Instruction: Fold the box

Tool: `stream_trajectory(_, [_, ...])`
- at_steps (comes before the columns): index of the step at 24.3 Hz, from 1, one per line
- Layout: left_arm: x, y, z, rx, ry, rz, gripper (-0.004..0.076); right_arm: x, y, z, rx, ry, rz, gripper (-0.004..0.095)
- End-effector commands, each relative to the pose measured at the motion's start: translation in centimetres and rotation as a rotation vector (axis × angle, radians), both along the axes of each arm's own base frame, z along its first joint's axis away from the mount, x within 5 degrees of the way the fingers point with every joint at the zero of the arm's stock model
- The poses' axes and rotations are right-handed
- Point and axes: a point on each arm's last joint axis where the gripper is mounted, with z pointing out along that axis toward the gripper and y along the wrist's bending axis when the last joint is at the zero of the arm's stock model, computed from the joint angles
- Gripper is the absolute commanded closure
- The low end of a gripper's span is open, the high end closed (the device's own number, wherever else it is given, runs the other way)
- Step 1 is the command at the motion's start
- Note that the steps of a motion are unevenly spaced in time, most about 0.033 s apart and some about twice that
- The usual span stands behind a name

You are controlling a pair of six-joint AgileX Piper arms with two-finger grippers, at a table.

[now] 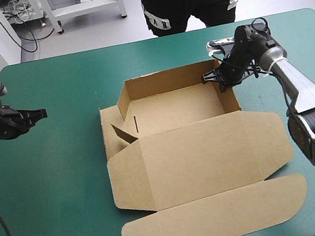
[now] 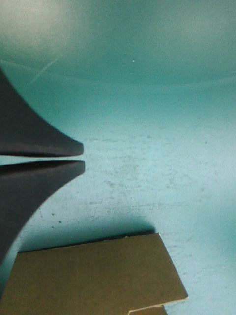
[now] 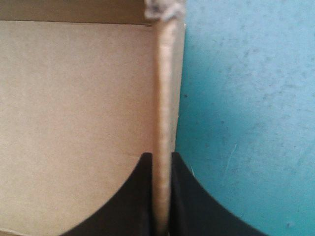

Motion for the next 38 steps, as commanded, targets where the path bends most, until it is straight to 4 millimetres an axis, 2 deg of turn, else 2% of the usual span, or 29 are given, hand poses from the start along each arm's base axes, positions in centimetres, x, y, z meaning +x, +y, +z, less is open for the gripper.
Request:
stream_trajectory(1, [-0.3,-0.3,2.1,-0.017,-0.097,0.010,0.0717,-0.6,0.0,3.3,0.037,-0.090,-0.010,0.0926])
stream_trajectory(6, [-0.3,-0.3,2.1,0.006,-0.110,-0.010,0.0717,-0.9,0.0,3.9,0.051,-0.100,-0.010,0.0928])
stream_trajectory(11, [-0.3,-0.3,2.1,0.004,-0.107,-0.009,0.0713,-1.7,-0.2,5.8,0.058,-0.147,-0.005,0.0928])
stream_trajectory(13, [-0.3,-0.3,2.1,0.003,-0.102,-0.011,0.0652,-2.4,-0.5,7.3,0.057,-0.185,0.005,0.0928])
stream_trajectory(15, [-0.4,-0.4,2.1,-0.002,-0.093,-0.015,0.0514,-3.1,-0.7,8.7,0.069,-0.215,0.003,0.0928])
stream_trajectory(16, [-0.4,-0.5,2.0,-0.010,-0.090,-0.019,0.0384,-3.4,-1.1,9.4,0.077,-0.231,-0.007,0.0928])
stream_trajectory(17, [-0.4,-0.6,2.1,-0.022,-0.092,-0.019,0.0304,-3.6,-1.1,9.7,0.084,-0.238,-0.006,0.0928])
stream_trajectory(18, [-0.3,-0.6,2.1,-0.033,-0.095,-0.016,0.0169,-4.1,-1.4,10.6,0.106,-0.256,-0.012,0.0928])
stream_trajectory(19, [-0.3,-0.8,2.2,-0.058,-0.104,-0.015,0.0109,-4.5,-1.6,11.3,0.124,-0.273,-0.012,0.0928])
stream_trajectory(22, [-0.2,-1.0,2.3,-0.090,-0.117,-0.013,0.0106,-5.7,-2.0,13.1,0.140,-0.319,-0.015,0.0928])
stream_trajectory(26, [0.0,-1.3,2.3,-0.141,-0.117,-0.015,0.0106,-8.2,-2.7,16.7,0.233,-0.411,0.000,0.0928])
stream_trajectory(27, [0.2,-1.5,1.9,-0.173,-0.093,-0.023,0.0106,-9.3,-3.1,18.0,0.253,-0.449,0.001,0.0928])
stream_trajectory(29, [0.6,-1.7,1.4,-0.217,-0.064,-0.032,0.0106,-10.4,-3.4,19.2,0.252,-0.487,0.005,0.0928])
stream_trajectory(34, [1.1,-2.6,1.2,-0.337,-0.056,-0.086,0.0106,-12.1,-3.5,20.8,0.249,-0.540,0.023,0.0928])
stream_trajectory(38, [1.1,-3.3,1.7,-0.401,-0.099,-0.155,0.0106,-11.7,-3.4,20.5,0.250,-0.530,0.022,0.0928])
